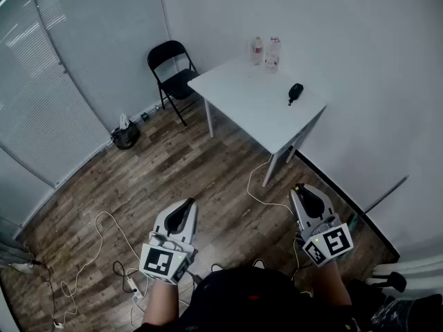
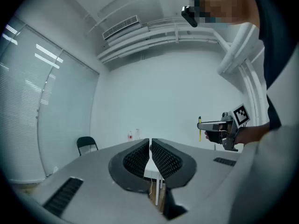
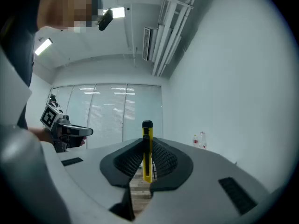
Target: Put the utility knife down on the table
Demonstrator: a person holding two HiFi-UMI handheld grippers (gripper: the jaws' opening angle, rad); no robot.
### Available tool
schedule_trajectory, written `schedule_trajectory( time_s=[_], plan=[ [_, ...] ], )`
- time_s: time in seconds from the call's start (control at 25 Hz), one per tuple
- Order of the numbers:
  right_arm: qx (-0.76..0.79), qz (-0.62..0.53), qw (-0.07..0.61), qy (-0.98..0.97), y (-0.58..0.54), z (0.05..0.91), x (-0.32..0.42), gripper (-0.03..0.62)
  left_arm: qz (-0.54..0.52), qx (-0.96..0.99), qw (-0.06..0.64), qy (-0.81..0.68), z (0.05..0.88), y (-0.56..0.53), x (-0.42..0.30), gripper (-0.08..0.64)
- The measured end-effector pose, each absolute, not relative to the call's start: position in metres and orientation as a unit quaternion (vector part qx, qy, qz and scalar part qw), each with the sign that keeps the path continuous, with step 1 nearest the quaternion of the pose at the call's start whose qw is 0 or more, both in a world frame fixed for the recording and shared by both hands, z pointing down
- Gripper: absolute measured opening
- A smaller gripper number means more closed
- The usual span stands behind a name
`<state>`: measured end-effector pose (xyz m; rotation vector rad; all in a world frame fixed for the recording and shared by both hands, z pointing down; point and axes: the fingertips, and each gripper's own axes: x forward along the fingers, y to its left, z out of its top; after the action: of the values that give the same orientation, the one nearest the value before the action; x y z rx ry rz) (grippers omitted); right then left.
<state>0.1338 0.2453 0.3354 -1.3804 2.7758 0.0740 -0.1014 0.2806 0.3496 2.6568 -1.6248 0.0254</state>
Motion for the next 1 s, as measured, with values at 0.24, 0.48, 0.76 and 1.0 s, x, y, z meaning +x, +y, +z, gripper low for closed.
schedule_trajectory(
  time_s=[0.24,0.48,0.76,1.0],
  plan=[
    [-0.443,0.025,0.016,0.896,0.25,0.337,0.136,0.066,0.01,0.854,0.01,-0.52,0.353,0.286,-0.095,0.035],
    [-0.439,0.027,0.02,0.898,0.254,0.334,0.136,0.066,0.009,0.854,0.014,-0.521,0.35,0.291,-0.092,0.037],
    [-0.432,0.029,0.019,0.901,0.25,0.335,0.122,0.066,0.01,0.851,0.016,-0.524,0.351,0.289,-0.101,0.037],
    [-0.434,0.011,0.012,0.901,0.246,0.349,0.084,0.066,0.021,0.855,0.036,-0.518,0.369,0.297,-0.139,0.037]
  ],
)
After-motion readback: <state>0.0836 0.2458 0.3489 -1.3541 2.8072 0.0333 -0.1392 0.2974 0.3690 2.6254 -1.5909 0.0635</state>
